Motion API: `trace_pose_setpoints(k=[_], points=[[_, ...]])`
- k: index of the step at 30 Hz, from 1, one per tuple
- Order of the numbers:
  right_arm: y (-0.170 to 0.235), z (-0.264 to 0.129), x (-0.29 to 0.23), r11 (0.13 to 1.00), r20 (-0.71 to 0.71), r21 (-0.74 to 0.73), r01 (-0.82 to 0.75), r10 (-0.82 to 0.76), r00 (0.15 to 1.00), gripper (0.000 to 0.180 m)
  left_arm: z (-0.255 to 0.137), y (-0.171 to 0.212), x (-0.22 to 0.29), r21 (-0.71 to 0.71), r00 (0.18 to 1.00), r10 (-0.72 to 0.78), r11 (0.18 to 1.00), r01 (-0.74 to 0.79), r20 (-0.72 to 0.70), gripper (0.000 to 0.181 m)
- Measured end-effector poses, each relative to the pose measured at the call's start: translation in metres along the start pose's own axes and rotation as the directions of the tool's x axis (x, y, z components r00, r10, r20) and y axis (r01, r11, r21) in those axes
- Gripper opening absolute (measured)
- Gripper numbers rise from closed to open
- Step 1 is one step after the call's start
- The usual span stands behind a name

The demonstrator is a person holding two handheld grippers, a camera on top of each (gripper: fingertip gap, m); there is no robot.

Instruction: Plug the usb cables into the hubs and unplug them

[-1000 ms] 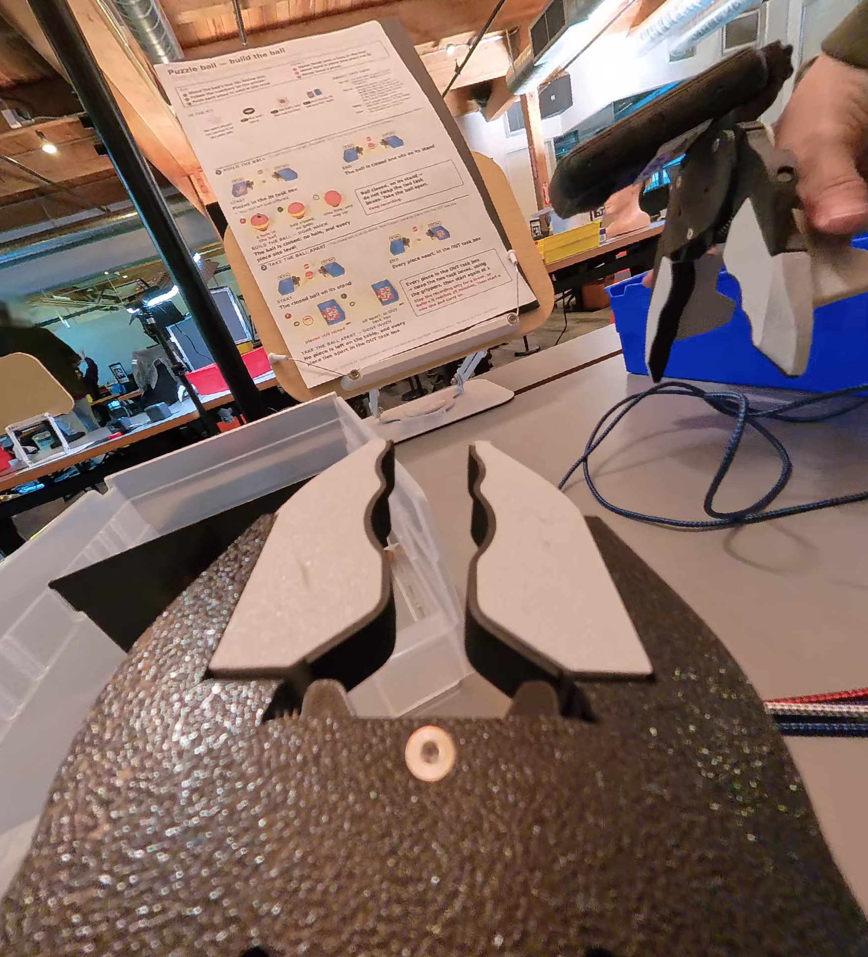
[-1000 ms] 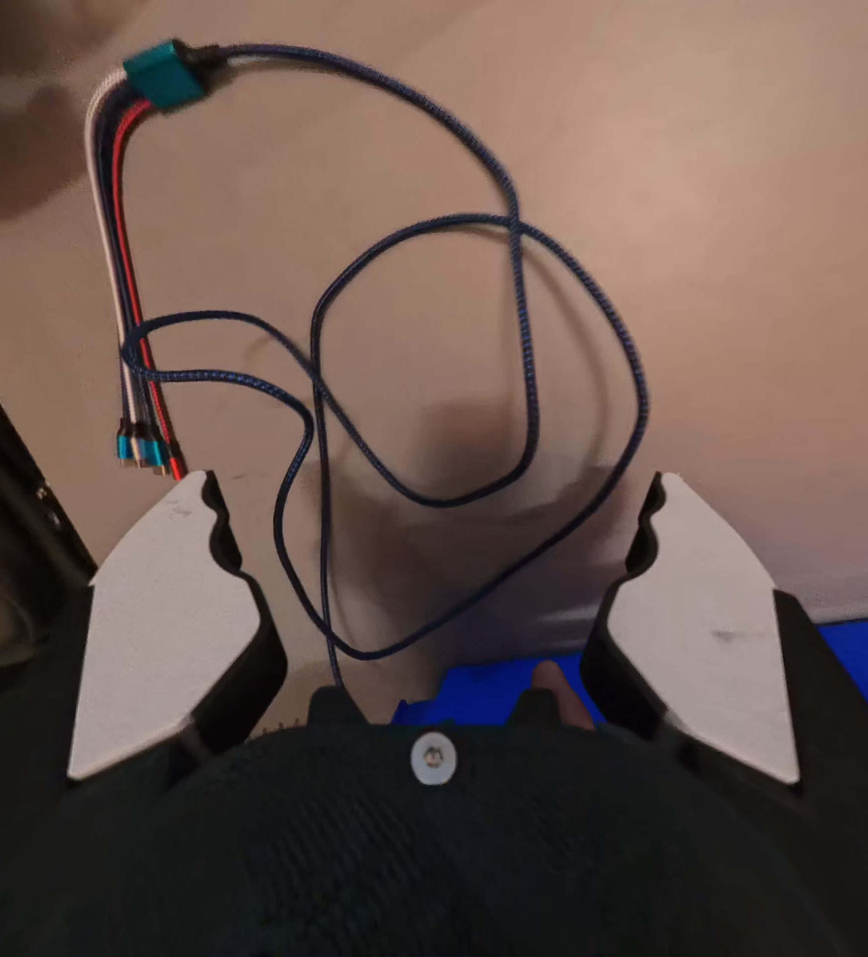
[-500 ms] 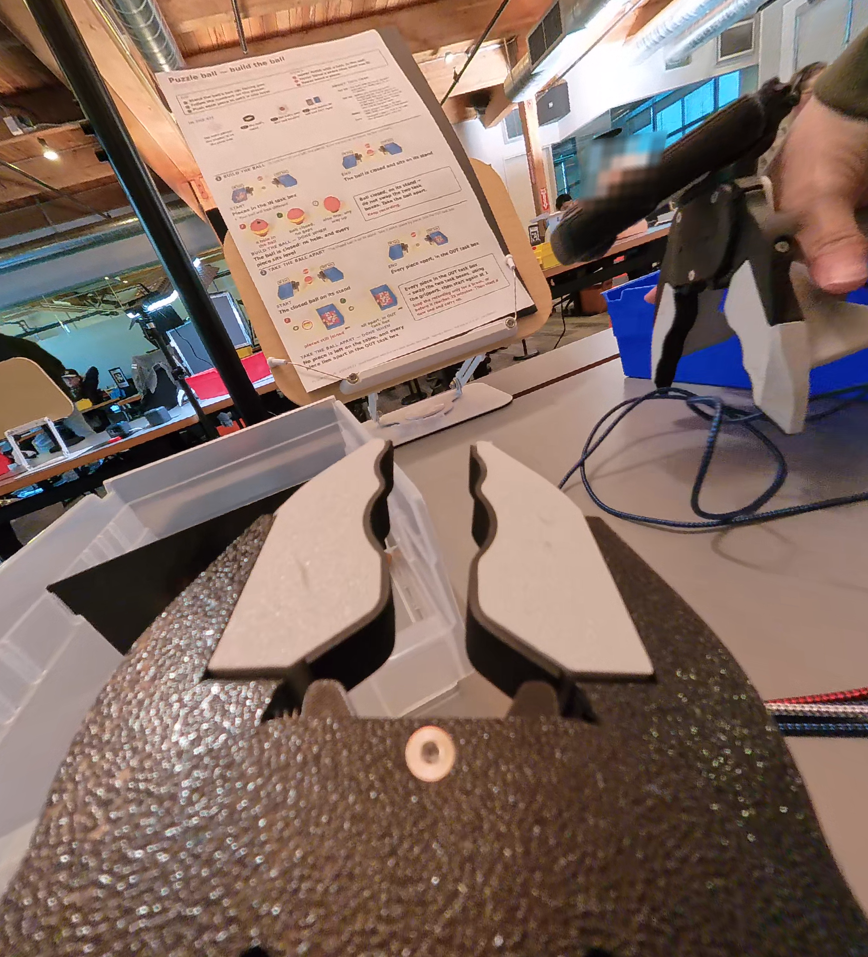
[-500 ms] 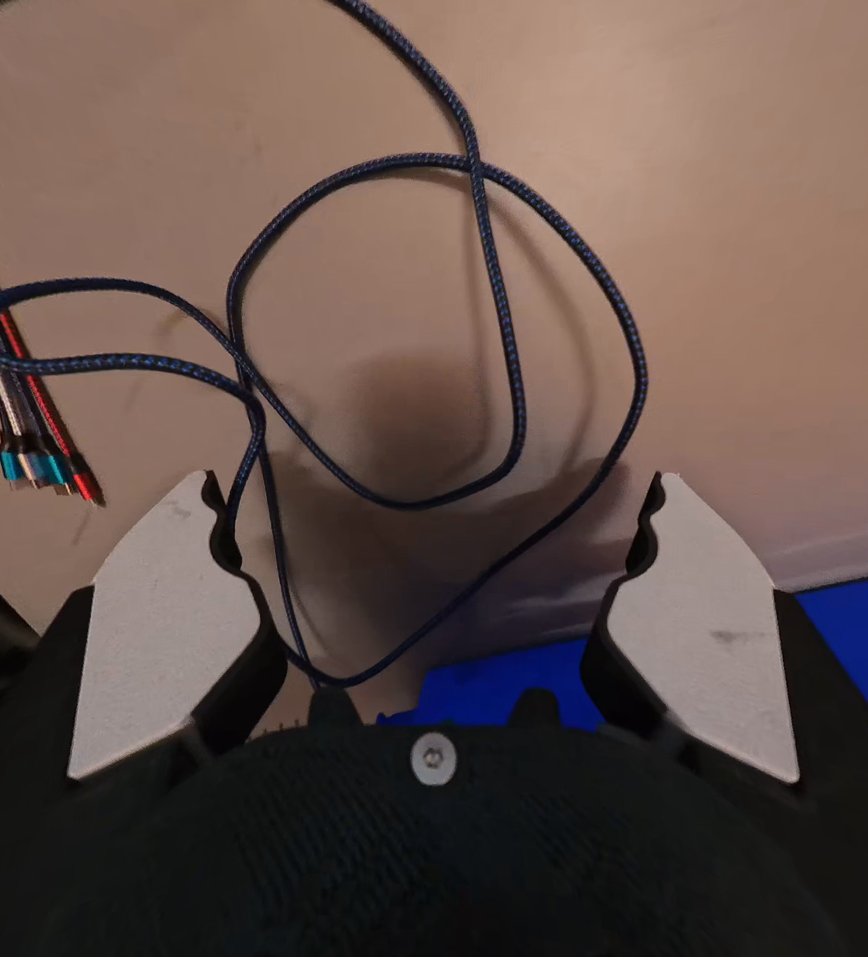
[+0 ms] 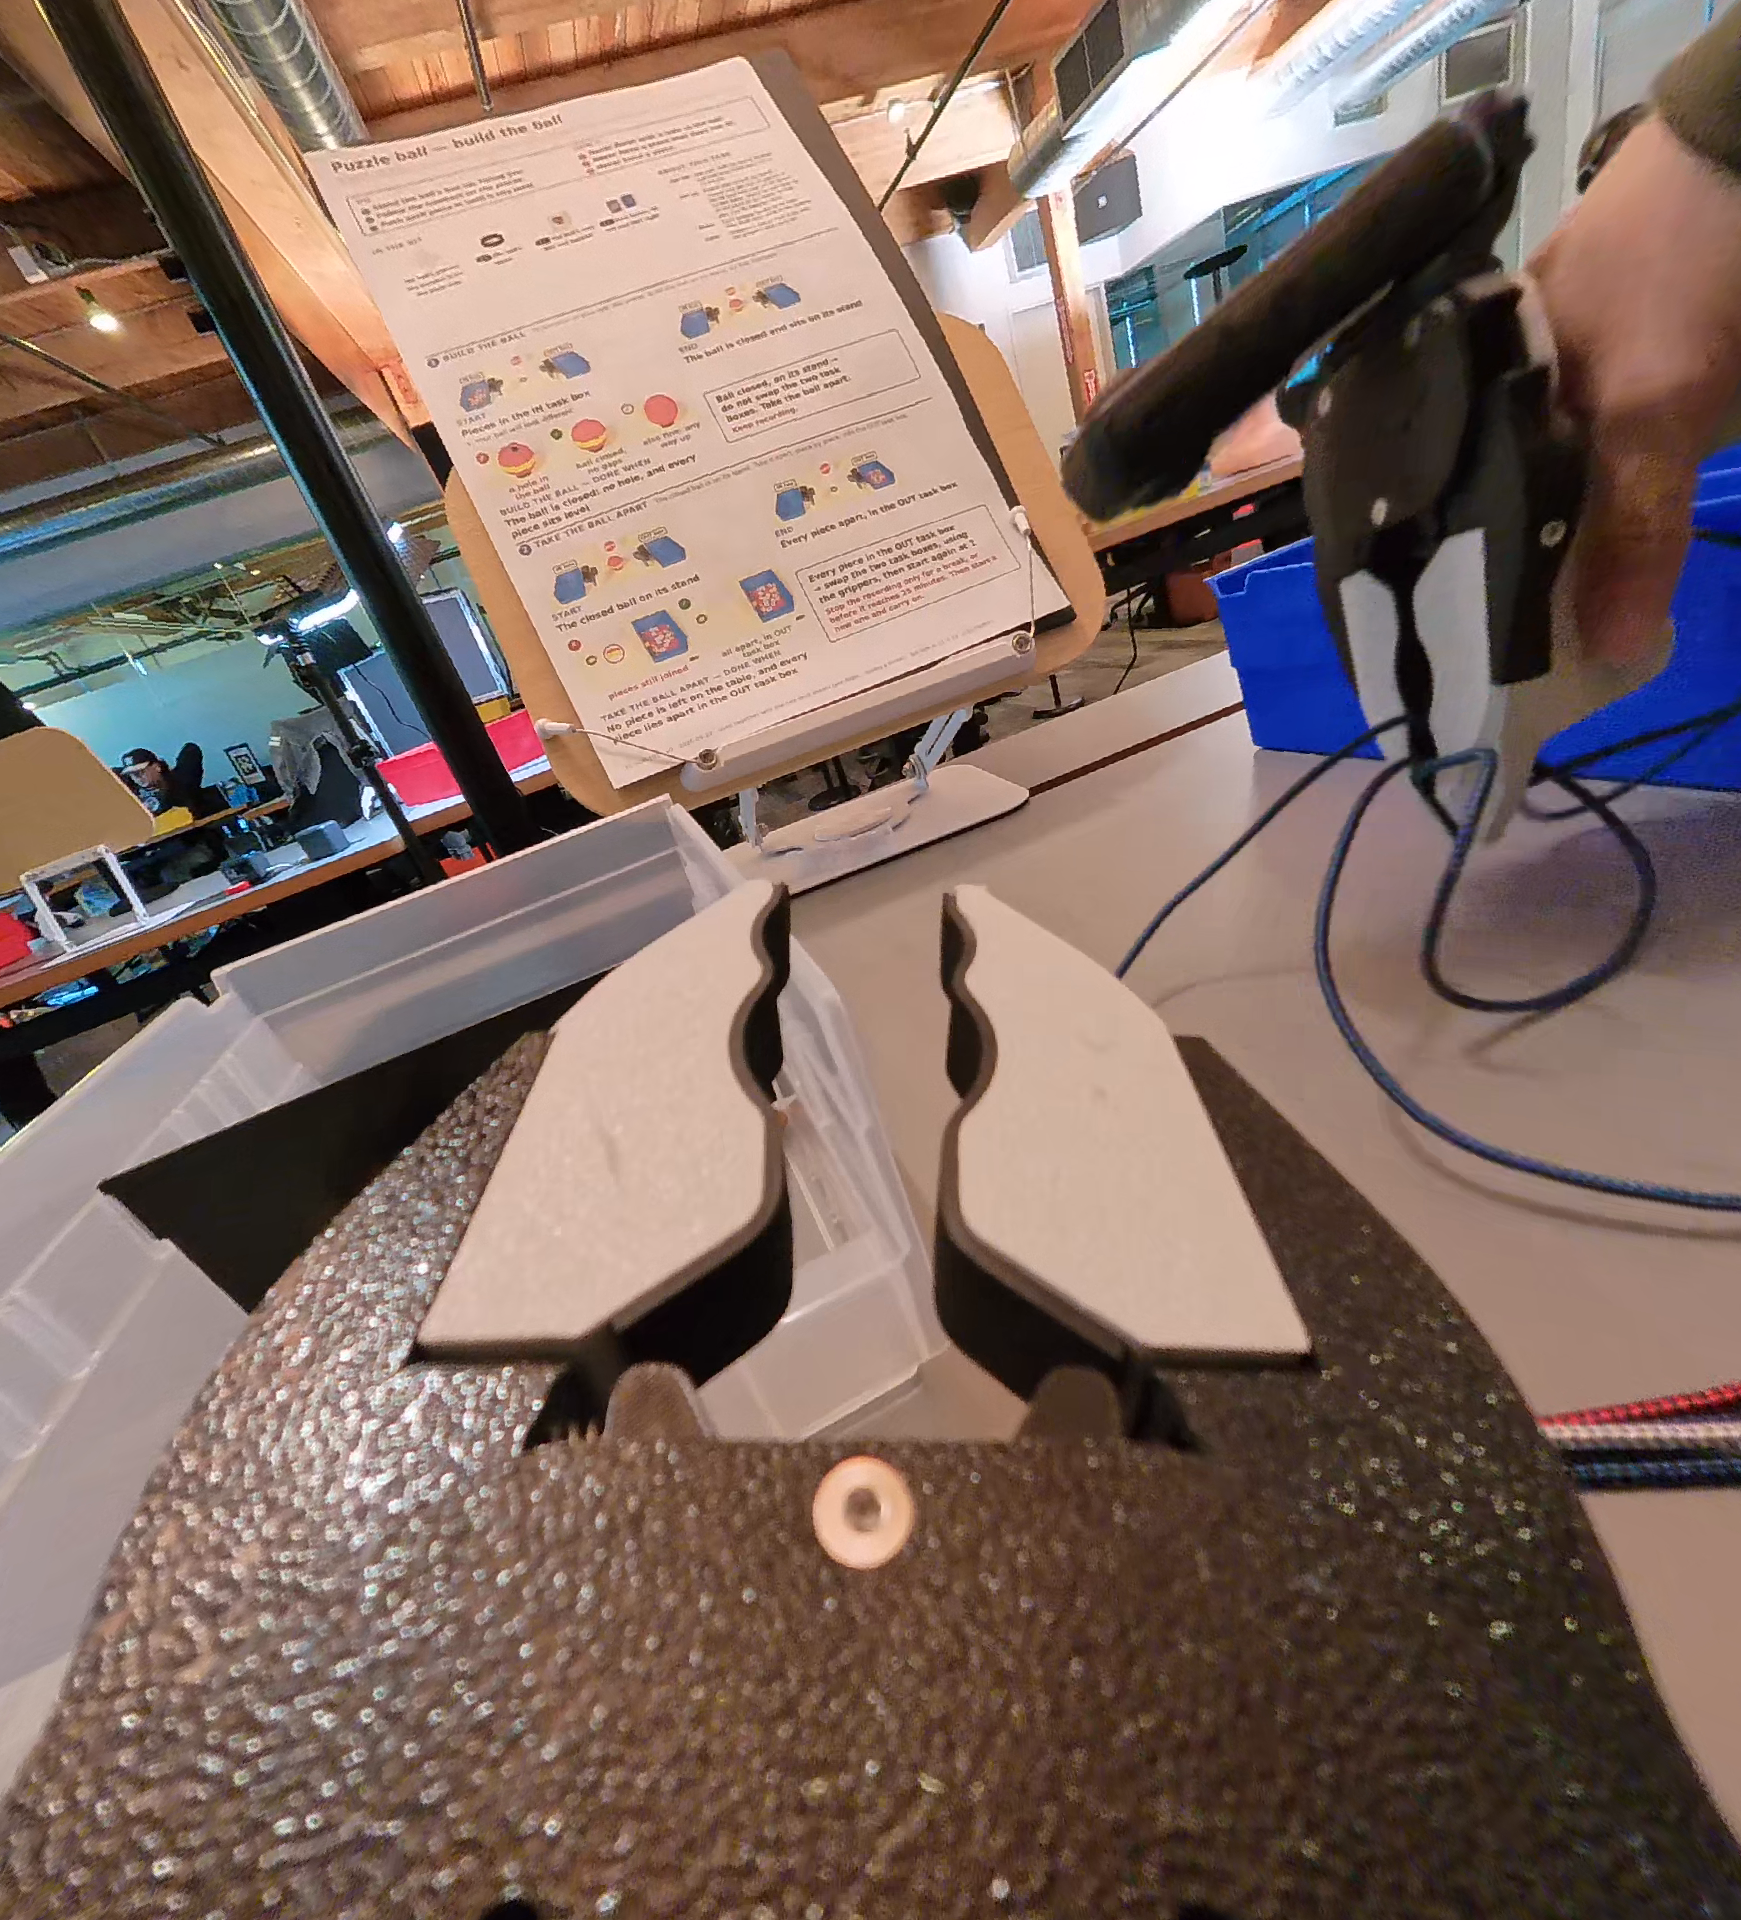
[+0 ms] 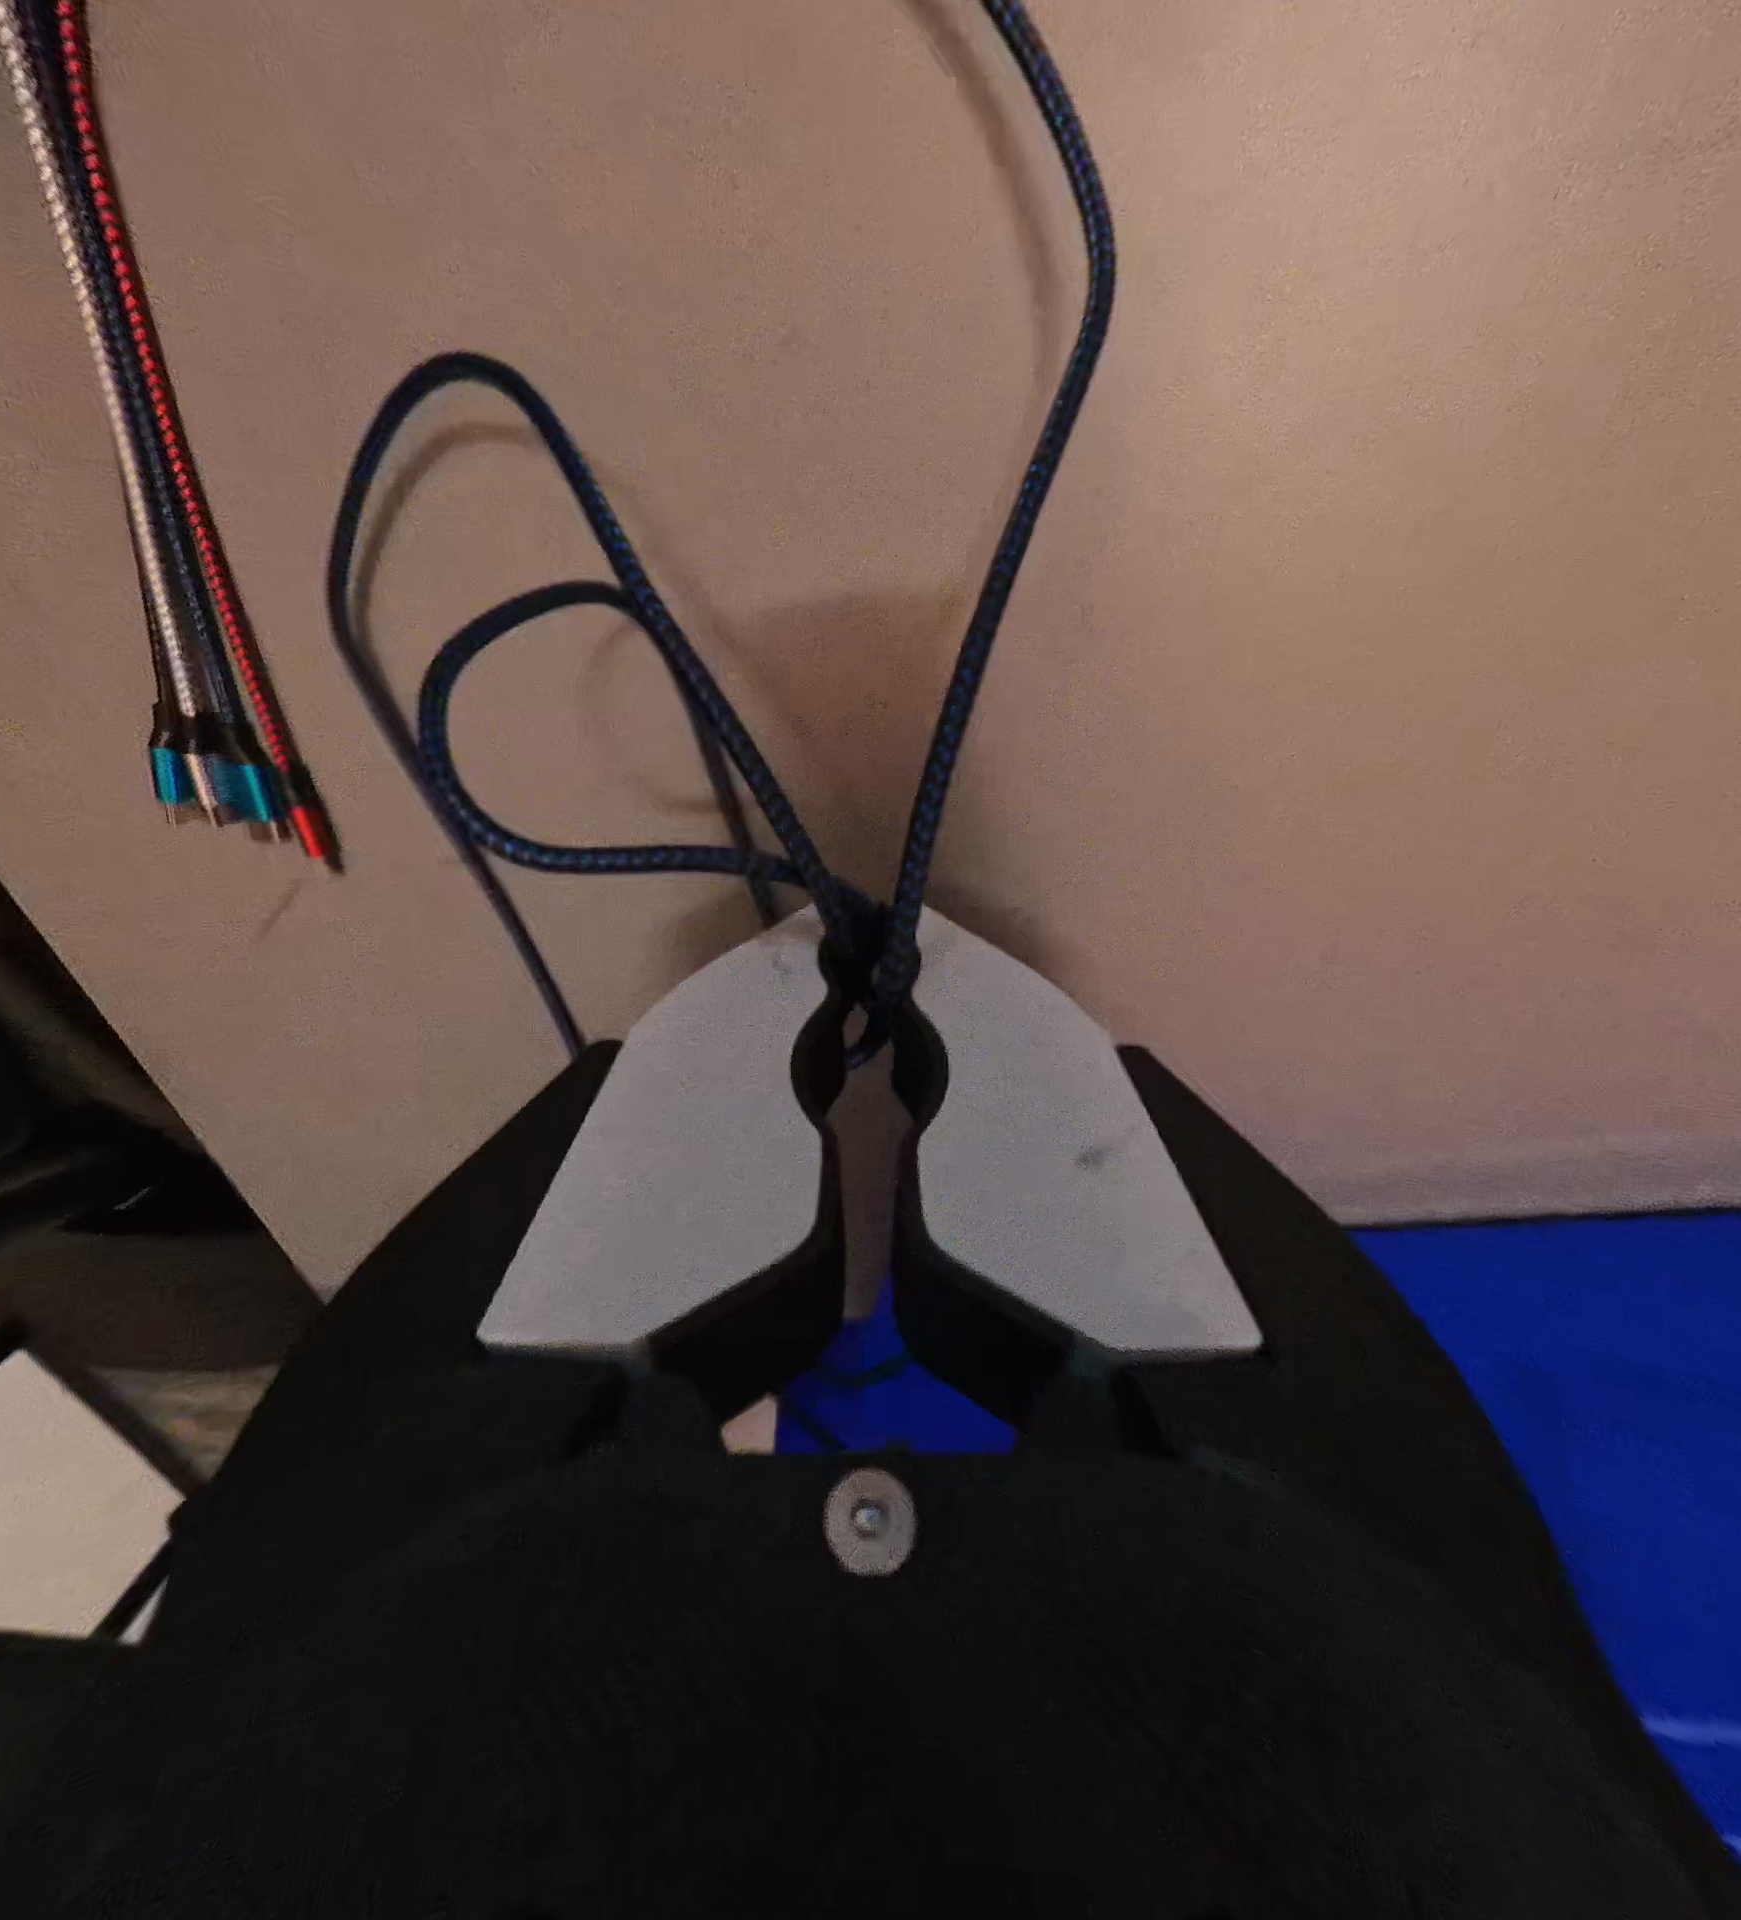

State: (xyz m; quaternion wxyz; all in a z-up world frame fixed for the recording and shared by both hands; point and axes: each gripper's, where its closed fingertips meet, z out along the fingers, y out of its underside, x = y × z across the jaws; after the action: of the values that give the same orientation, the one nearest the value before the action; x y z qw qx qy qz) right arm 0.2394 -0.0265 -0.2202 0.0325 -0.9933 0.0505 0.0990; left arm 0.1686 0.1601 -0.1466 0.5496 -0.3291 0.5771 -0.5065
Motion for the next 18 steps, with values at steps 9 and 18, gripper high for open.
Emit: trace_pose_setpoints(k=[9, 18], points=[[0.022, -0.184, -0.022, 0.872, -0.129, 0.474, 0.121, -0.067, 0.989, 0.003, -0.002, -0.002, -0.004, 0.017, 1.0, -0.009, 1.0, 0.008, 0.025, 0.026], [0.163, -0.369, 0.014, 0.287, -0.201, 0.949, 0.131, 0.228, 0.953, 0.003, -0.002, -0.002, -0.005, 0.013, 0.999, -0.012, 1.0, 0.011, 0.032, 0.026]])
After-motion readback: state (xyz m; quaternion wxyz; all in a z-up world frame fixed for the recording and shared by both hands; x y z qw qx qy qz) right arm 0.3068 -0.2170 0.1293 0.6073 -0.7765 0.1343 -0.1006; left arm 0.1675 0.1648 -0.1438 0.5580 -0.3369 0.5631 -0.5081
